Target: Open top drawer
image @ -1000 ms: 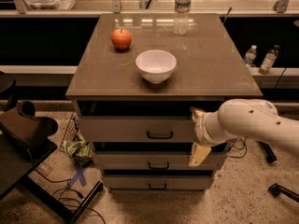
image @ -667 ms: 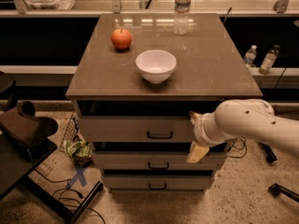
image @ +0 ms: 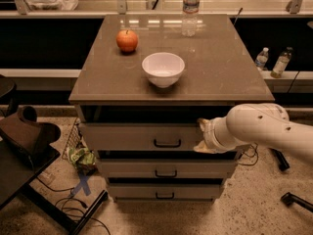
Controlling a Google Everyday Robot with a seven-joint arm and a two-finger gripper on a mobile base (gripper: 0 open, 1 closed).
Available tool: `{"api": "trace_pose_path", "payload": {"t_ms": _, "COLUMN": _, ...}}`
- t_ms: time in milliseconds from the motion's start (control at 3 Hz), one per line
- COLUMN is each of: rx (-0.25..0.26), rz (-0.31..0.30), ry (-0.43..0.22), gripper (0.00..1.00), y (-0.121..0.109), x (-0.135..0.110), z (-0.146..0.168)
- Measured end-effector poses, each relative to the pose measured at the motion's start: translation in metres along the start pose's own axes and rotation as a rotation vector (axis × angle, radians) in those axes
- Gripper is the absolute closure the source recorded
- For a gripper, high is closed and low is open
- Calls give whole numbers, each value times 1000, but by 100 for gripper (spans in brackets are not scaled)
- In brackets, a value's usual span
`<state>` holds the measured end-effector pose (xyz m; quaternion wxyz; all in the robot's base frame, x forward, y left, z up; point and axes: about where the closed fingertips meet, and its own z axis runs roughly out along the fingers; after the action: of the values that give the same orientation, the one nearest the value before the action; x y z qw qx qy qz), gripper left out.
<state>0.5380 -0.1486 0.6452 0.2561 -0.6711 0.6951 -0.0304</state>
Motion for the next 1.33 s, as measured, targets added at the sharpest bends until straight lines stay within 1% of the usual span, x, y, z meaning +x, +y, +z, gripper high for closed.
{"api": "trace_pose_path", "payload": {"t_ms": 333, "rx": 0, "rz": 0, "ry": 0, "gripper": 84, "y": -1, "x": -1, "z": -2}}
{"api": "trace_pose_path", "payload": {"t_ms": 667, "rx": 0, "rz": 0, "ry": 0, "gripper": 100, "y": -1, "x": -1, "z": -3}}
{"api": "trace_pose_path", "payload": {"t_ms": 1333, "rx": 0, "rz": 0, "ry": 0, "gripper": 100, "y": -3, "x": -2, "z": -6}}
